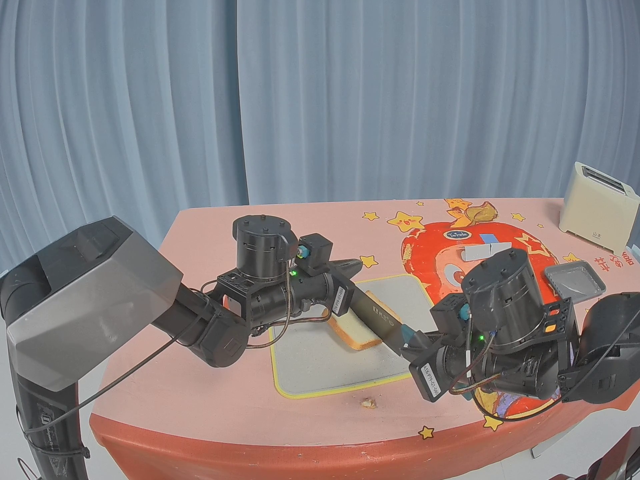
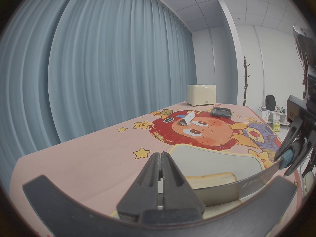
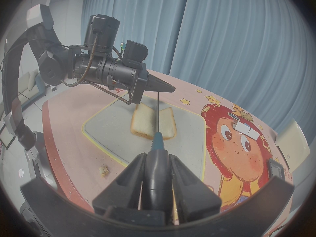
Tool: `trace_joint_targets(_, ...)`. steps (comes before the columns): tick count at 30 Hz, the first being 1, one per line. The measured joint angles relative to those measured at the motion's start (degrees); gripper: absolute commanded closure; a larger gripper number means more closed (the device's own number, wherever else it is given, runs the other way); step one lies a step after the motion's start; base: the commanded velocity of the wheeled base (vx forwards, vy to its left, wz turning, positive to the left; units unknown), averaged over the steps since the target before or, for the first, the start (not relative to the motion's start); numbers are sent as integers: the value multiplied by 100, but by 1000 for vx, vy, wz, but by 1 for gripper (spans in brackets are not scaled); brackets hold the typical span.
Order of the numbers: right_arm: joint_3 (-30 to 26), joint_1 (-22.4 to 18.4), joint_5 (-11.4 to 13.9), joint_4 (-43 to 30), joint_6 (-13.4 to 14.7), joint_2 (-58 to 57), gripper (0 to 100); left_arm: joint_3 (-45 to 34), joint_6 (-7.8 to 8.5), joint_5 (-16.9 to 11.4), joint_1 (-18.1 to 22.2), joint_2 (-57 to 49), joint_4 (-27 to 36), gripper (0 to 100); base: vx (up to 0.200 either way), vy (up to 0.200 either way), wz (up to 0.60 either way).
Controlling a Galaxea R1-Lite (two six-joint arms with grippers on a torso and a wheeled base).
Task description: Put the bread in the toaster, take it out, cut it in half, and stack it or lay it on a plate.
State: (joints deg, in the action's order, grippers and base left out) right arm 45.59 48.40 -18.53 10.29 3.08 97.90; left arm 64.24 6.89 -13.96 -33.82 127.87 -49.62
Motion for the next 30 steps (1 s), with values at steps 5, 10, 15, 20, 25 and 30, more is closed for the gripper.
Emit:
trace_joint_targets(5, -11, 0, -2, -22, 0, 6, 100, 33, -18, -10, -6, 0, 21, 100, 0, 0, 0)
trace_joint_targets(10, -32, 2, -7, -30, -7, 39, 100, 66, -40, -11, -17, -17, 29, 100, 0, 0, 0)
trace_joint_targets(15, -48, 6, -7, -35, -7, 55, 100, 80, -44, -16, -22, -30, 32, 100, 0, 0, 0)
trace_joint_targets(20, -63, 2, -7, -50, -9, 61, 100, 85, -46, -21, -16, -37, 32, 100, 0, 0, 0)
trace_joint_targets(25, -73, 2, -5, -59, -9, 74, 100, 96, -49, -18, -16, -39, 29, 100, 0, 0, 0)
trace_joint_targets(30, -80, 2, -7, -69, -9, 102, 100, 100, -46, -16, -24, -44, 24, 100, 0, 0, 0)
